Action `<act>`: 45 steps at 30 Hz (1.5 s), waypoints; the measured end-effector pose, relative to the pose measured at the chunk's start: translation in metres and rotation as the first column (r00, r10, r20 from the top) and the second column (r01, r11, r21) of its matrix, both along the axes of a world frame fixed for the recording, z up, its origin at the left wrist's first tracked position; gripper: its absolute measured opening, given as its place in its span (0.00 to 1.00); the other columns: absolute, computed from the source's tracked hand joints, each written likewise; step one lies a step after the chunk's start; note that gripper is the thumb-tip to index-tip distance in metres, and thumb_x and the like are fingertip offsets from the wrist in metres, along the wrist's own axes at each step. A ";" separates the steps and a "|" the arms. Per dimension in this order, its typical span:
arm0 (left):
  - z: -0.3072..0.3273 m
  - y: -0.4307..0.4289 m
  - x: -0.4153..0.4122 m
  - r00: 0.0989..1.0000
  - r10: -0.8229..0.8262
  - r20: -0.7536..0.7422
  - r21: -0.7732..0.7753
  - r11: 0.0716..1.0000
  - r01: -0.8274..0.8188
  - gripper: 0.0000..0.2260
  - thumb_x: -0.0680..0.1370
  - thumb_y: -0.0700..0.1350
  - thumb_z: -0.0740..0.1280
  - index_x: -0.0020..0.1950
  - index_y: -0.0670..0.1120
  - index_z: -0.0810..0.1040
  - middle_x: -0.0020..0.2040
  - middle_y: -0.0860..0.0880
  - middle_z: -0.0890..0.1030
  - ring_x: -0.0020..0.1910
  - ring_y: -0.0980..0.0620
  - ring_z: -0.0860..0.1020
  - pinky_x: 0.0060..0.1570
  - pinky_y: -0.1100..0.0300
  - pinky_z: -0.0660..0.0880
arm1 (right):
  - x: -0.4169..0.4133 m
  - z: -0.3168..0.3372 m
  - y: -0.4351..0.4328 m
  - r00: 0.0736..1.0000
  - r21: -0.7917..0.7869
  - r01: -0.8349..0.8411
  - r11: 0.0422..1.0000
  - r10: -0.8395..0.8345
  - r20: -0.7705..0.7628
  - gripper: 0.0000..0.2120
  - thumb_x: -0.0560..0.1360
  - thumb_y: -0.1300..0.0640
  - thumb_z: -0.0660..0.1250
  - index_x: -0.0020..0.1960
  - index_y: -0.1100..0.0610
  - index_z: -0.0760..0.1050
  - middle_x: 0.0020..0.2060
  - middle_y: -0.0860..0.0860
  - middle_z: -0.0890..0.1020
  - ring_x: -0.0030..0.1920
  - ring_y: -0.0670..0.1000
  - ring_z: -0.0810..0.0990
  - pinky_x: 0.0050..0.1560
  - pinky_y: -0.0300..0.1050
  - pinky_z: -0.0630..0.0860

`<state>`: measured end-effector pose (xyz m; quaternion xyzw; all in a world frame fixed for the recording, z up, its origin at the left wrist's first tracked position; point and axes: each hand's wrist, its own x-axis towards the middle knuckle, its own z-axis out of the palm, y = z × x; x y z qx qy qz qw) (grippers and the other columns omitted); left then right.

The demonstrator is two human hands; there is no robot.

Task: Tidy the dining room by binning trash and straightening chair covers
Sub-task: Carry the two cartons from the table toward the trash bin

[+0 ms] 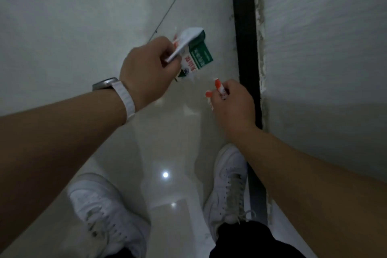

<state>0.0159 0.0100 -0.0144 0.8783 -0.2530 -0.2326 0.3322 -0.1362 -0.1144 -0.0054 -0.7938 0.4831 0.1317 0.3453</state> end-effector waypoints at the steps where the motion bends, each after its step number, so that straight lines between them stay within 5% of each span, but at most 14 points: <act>1: 0.013 0.002 0.002 0.999 0.036 0.001 -0.008 0.999 -0.036 0.06 0.78 0.48 0.66 0.46 0.46 0.78 0.39 0.50 0.78 0.35 0.50 0.74 0.34 0.60 0.66 | 0.002 0.012 0.002 1.000 0.011 0.004 1.000 -0.004 0.015 0.12 0.77 0.53 0.68 0.38 0.53 0.70 0.37 0.51 0.77 0.39 0.54 0.77 0.42 0.52 0.76; 5: 0.070 0.012 0.010 0.991 0.128 -0.049 -0.038 0.991 -0.130 0.06 0.78 0.48 0.66 0.46 0.46 0.78 0.39 0.52 0.77 0.33 0.57 0.71 0.31 0.73 0.65 | 0.016 0.067 0.010 0.997 0.028 -0.015 0.999 0.013 0.079 0.10 0.77 0.52 0.68 0.43 0.57 0.74 0.36 0.51 0.76 0.39 0.54 0.76 0.42 0.53 0.75; 10: 0.155 0.015 0.015 0.956 0.247 -0.161 -0.086 0.961 -0.263 0.06 0.78 0.46 0.68 0.41 0.50 0.76 0.35 0.58 0.77 0.31 0.67 0.74 0.30 0.74 0.67 | 0.040 0.150 0.007 0.985 0.065 -0.056 0.996 0.045 0.164 0.11 0.78 0.53 0.67 0.38 0.50 0.69 0.33 0.47 0.75 0.34 0.48 0.73 0.35 0.47 0.70; 20: 0.364 0.026 0.014 0.833 0.419 -0.360 -0.176 0.847 -0.502 0.11 0.78 0.37 0.68 0.38 0.49 0.74 0.31 0.51 0.74 0.24 0.62 0.69 0.24 0.72 0.65 | 0.072 0.339 0.013 0.957 0.066 -0.052 0.996 0.031 0.289 0.07 0.78 0.51 0.67 0.43 0.52 0.74 0.36 0.49 0.80 0.37 0.50 0.78 0.37 0.45 0.73; 30: 0.552 0.071 0.022 0.731 0.541 -0.414 -0.198 0.731 -0.653 0.06 0.79 0.42 0.68 0.42 0.48 0.79 0.31 0.51 0.75 0.26 0.61 0.68 0.27 0.67 0.67 | 0.095 0.537 0.041 0.916 0.073 -0.147 0.986 0.108 0.386 0.09 0.77 0.50 0.68 0.41 0.53 0.73 0.34 0.50 0.78 0.36 0.48 0.75 0.36 0.45 0.72; 38: 0.662 0.121 0.024 0.575 0.655 -0.490 -0.244 0.530 -0.812 0.04 0.79 0.42 0.68 0.45 0.46 0.80 0.43 0.40 0.84 0.40 0.47 0.81 0.44 0.40 0.80 | 0.129 0.663 0.065 0.838 0.062 -0.331 0.942 0.263 0.478 0.08 0.77 0.52 0.68 0.41 0.52 0.74 0.31 0.38 0.78 0.31 0.38 0.74 0.30 0.31 0.66; 41: 0.698 0.142 0.026 0.542 0.692 -0.477 -0.279 0.466 -0.840 0.04 0.80 0.41 0.67 0.45 0.47 0.80 0.41 0.45 0.84 0.40 0.50 0.82 0.44 0.46 0.81 | 0.141 0.701 0.080 0.804 0.043 -0.409 0.912 0.337 0.490 0.05 0.77 0.54 0.68 0.43 0.52 0.75 0.33 0.47 0.78 0.31 0.42 0.72 0.31 0.37 0.68; 45: 0.735 0.174 0.031 0.513 0.707 -0.488 -0.339 0.388 -0.857 0.03 0.80 0.41 0.67 0.49 0.43 0.80 0.43 0.44 0.85 0.41 0.48 0.84 0.42 0.51 0.81 | 0.161 0.743 0.108 0.769 -0.005 -0.476 0.879 0.419 0.483 0.05 0.78 0.53 0.68 0.43 0.49 0.75 0.34 0.47 0.78 0.34 0.45 0.75 0.33 0.40 0.71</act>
